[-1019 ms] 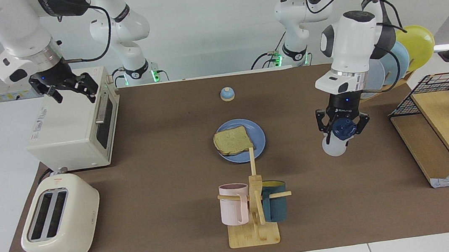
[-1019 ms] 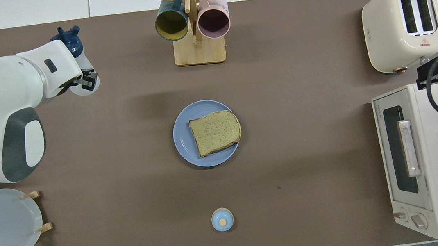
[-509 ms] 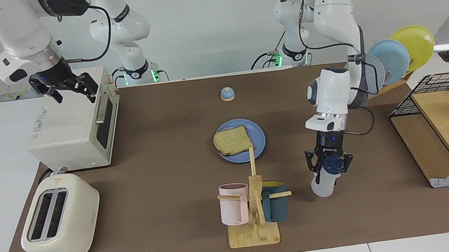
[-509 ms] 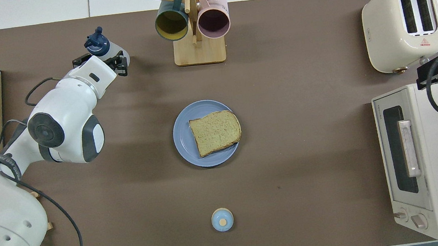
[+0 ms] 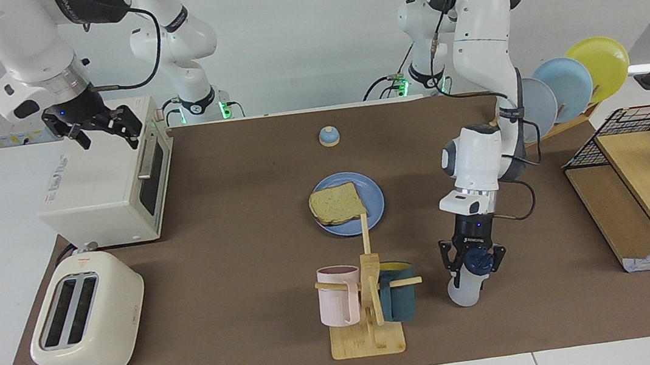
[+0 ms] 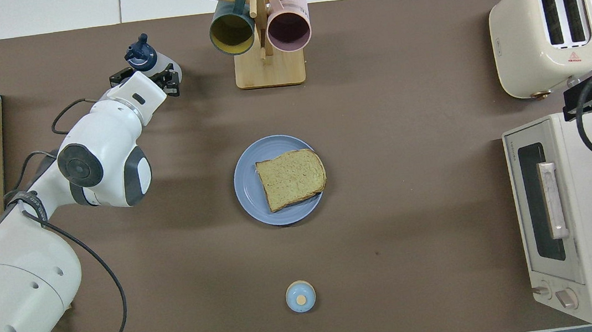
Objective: Put bread on plate and add seasoning
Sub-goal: 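Set the bottle down and open the left gripper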
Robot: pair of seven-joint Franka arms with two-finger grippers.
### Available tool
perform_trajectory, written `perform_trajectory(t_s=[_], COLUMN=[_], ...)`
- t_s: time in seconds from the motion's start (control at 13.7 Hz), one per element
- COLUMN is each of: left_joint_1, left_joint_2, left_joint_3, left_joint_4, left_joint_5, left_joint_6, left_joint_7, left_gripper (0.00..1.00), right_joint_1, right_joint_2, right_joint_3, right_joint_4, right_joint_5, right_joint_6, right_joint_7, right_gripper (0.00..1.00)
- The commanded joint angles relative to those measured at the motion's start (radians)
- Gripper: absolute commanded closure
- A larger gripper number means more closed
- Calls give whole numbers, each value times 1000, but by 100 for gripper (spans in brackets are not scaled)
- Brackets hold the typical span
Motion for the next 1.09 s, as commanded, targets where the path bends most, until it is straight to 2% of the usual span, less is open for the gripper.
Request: perform_trajectory(t_s=[0.0, 0.36, 0.44, 0.51, 0.66, 0.8, 0.87, 0.95, 1.02], left_joint_1=[2, 2, 2, 2, 4, 13, 13, 15, 15], left_joint_2=[10, 9, 7, 7, 6, 6, 6, 6, 4], left_joint_3=[3, 2, 3, 3, 3, 3, 2, 2, 2], left_joint_4=[16, 16, 17, 20, 20, 20, 19, 19, 17], left_joint_5=[11, 11, 11, 11, 11, 11, 11, 11, 11], left_joint_6=[-19, -68, -102, -117, -122, -130, -130, -130, -131], left_joint_7=[13, 14, 16, 16, 13, 13, 13, 11, 10], left_gripper=[100, 100, 87, 78, 53, 37, 21, 0, 0], right_joint_1=[-12, -12, -12, -12, -12, -12, -12, -12, -12], right_joint_2=[-20, -20, -20, -20, -20, -20, -20, -20, -20], right_joint_3=[8, 7, 7, 7, 8, 7, 7, 7, 7], right_joint_4=[-22, -22, -22, -22, -22, -22, -22, -22, -22], right_joint_5=[-7, -7, -7, -7, -7, -7, -7, -7, -7], right_joint_6=[-4, -4, -4, -4, -4, -4, -4, -4, -4], right_joint_7=[-15, -15, -15, -15, -15, -15, -16, -15, -16], right_gripper=[0, 0, 0, 0, 0, 0, 0, 0, 0])
